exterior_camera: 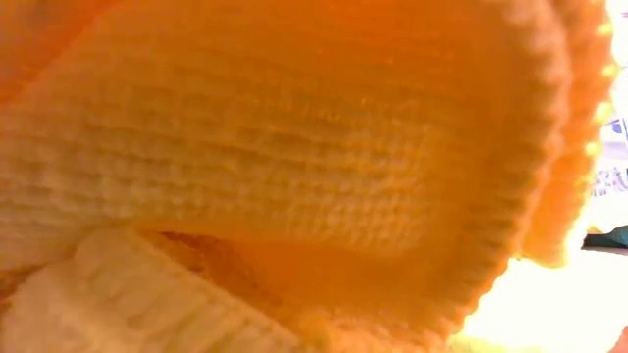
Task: Sort microfiber towel by color & place in baskets
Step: Adjust the blue microfiber cloth, then put the yellow microfiber cloth into the top transparent bin
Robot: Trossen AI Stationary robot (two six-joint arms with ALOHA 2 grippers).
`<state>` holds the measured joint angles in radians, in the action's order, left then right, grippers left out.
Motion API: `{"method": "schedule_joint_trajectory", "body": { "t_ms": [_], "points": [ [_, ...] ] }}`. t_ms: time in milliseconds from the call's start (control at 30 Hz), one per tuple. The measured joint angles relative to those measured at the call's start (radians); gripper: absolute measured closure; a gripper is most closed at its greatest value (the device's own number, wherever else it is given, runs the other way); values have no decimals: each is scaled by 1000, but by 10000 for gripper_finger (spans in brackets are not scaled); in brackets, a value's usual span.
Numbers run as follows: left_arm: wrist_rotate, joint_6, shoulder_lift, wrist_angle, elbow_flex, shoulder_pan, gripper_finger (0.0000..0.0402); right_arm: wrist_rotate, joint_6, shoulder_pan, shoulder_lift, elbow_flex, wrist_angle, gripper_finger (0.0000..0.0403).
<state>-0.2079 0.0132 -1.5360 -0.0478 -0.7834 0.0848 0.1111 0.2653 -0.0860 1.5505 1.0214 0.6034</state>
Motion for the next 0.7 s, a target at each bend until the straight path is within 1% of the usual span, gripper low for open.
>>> {"method": "schedule_joint_trajectory", "body": {
  "t_ms": [167,233,300,367,400,467,533,567,600,700],
  "points": [
    [-3,8,-100,50,0,70,96,2,-11,0,0,0,4,131],
    [-3,17,-133,48,-3,92,108,2,-14,0,0,0,10,121],
    [13,38,-156,44,-6,108,130,2,-14,0,0,0,19,115],
    [55,38,-169,37,-18,113,168,2,-14,0,0,0,22,113],
    [65,31,-174,31,-25,112,195,2,-14,0,0,0,23,113],
    [78,9,-179,0,-36,106,259,2,-13,1,0,0,23,115],
    [79,-6,-179,-16,-47,98,337,2,-13,2,0,0,23,117],
    [81,-14,-178,-19,-53,94,368,4,-13,3,0,0,23,118],
    [83,-16,-171,-28,-59,91,383,14,-13,4,0,0,25,120],
    [84,-26,-137,-88,-112,76,389,23,-14,7,0,0,32,124]
  ]
}}
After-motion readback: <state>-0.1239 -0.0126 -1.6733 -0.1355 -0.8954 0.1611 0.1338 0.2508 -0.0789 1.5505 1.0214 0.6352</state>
